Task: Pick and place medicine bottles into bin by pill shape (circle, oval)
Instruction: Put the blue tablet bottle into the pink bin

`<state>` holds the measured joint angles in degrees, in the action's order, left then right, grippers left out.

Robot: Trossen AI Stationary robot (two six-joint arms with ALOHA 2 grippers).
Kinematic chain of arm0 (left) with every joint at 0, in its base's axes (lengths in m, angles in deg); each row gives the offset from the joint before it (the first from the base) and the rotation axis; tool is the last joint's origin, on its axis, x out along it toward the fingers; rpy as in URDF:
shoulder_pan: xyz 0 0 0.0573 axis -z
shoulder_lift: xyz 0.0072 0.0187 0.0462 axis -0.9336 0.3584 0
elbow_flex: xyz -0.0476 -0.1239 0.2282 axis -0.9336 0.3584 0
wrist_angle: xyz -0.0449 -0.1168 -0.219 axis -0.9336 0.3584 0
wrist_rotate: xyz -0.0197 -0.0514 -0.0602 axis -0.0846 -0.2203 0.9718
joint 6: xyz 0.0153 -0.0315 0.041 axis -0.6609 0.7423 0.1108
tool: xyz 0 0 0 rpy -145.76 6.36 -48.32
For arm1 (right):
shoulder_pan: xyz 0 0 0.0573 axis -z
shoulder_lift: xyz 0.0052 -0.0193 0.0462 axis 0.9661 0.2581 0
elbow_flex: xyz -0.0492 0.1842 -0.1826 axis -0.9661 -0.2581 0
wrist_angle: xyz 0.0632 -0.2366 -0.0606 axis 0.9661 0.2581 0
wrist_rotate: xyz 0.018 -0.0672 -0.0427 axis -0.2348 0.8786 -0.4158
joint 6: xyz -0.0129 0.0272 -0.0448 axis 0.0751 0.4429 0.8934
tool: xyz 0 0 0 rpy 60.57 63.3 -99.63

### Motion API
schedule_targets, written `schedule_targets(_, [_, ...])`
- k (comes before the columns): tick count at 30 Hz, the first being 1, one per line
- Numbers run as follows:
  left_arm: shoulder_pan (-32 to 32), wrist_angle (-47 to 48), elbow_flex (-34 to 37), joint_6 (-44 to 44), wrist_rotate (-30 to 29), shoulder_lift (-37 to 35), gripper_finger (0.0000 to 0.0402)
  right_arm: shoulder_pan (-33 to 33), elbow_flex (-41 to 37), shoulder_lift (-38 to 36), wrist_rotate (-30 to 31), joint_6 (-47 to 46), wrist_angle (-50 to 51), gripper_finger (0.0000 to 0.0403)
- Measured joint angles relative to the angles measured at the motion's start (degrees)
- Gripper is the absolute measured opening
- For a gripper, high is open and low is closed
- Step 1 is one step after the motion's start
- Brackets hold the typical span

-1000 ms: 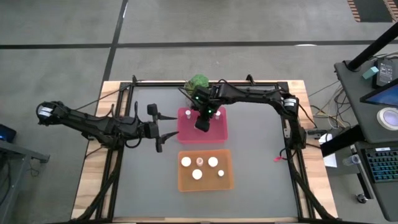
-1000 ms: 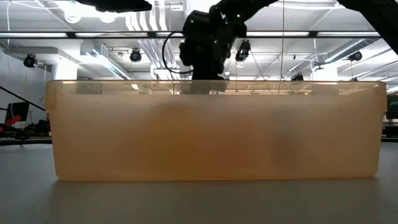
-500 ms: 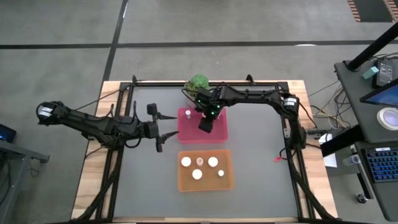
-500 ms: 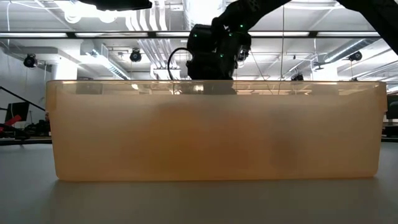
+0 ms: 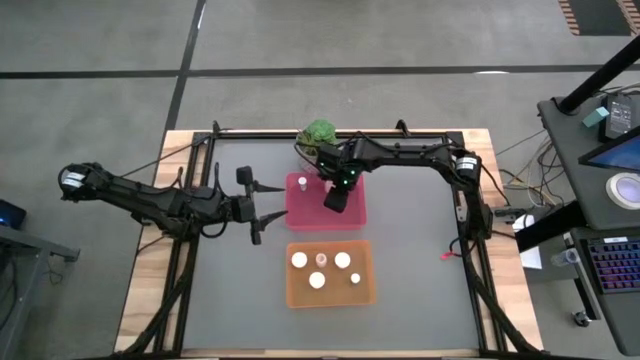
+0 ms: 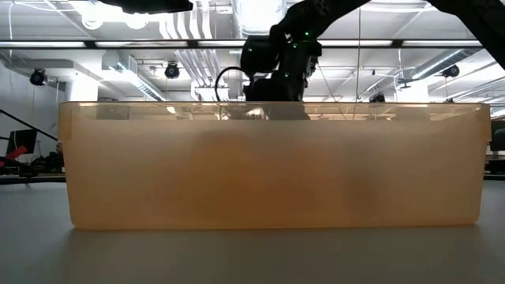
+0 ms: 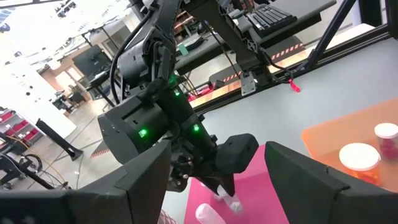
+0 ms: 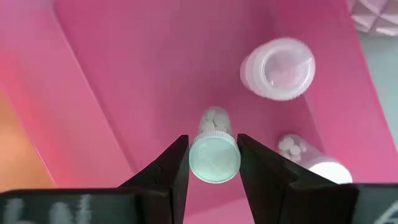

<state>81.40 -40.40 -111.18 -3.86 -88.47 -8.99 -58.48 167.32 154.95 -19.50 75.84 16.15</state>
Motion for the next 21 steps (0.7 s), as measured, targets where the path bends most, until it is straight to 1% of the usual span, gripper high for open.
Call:
schedule_targets(14, [0.0,-0.1,0.0,0.0,0.0,0.0,0.0244,0.0,-2.0,0.0,0.2,0.1,1.5,0.0116])
schedule_targets(21, [0.0,-0.2,0.0,-0.4,0.0,0.0,0.0244,0.0,-2.4,0.0,1.6,0.6,1.4,0.0119])
